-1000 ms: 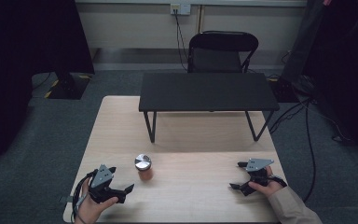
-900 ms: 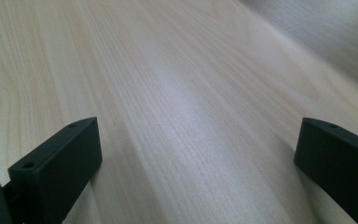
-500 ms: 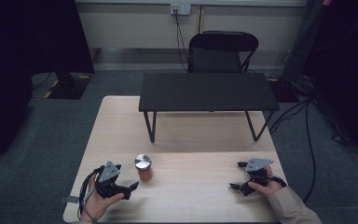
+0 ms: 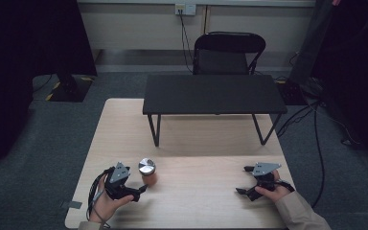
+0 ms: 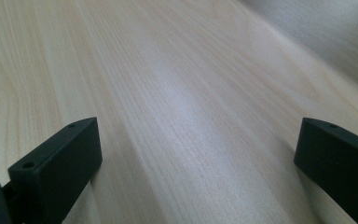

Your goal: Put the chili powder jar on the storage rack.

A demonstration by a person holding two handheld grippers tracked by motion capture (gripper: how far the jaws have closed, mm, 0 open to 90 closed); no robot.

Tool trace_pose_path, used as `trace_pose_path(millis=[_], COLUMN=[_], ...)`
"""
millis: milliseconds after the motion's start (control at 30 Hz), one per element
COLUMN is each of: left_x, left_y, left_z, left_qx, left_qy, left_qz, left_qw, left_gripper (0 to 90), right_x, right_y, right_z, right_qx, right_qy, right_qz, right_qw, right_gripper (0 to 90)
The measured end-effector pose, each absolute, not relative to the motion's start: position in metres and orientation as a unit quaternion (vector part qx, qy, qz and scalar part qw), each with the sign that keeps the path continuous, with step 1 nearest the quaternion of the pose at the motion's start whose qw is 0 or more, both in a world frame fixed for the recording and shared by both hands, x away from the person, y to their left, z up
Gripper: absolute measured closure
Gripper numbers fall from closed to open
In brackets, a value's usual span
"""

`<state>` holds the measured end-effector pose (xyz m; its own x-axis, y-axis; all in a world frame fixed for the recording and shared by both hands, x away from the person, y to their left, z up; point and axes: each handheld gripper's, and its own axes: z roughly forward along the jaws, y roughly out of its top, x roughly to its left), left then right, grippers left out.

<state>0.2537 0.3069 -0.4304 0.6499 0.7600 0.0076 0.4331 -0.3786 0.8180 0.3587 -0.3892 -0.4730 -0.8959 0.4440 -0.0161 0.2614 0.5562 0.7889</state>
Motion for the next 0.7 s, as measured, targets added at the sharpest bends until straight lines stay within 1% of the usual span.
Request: trace_pose_path(millis=[700], left_x=[0.275], left_y=[0.295], left_z=[-0.435], left_qx=[0.811], left_qy=[0.367], left_qz=[0.182], left_qw=[0.418], left_gripper=[0.9], right_x=[0.359], right_y=[-0.389], right_z=[-0.473], right_qx=[0.201], right_qy=[0.875], right_qz=[0.426], right_qw=[0.108], right_gripper=[0.0])
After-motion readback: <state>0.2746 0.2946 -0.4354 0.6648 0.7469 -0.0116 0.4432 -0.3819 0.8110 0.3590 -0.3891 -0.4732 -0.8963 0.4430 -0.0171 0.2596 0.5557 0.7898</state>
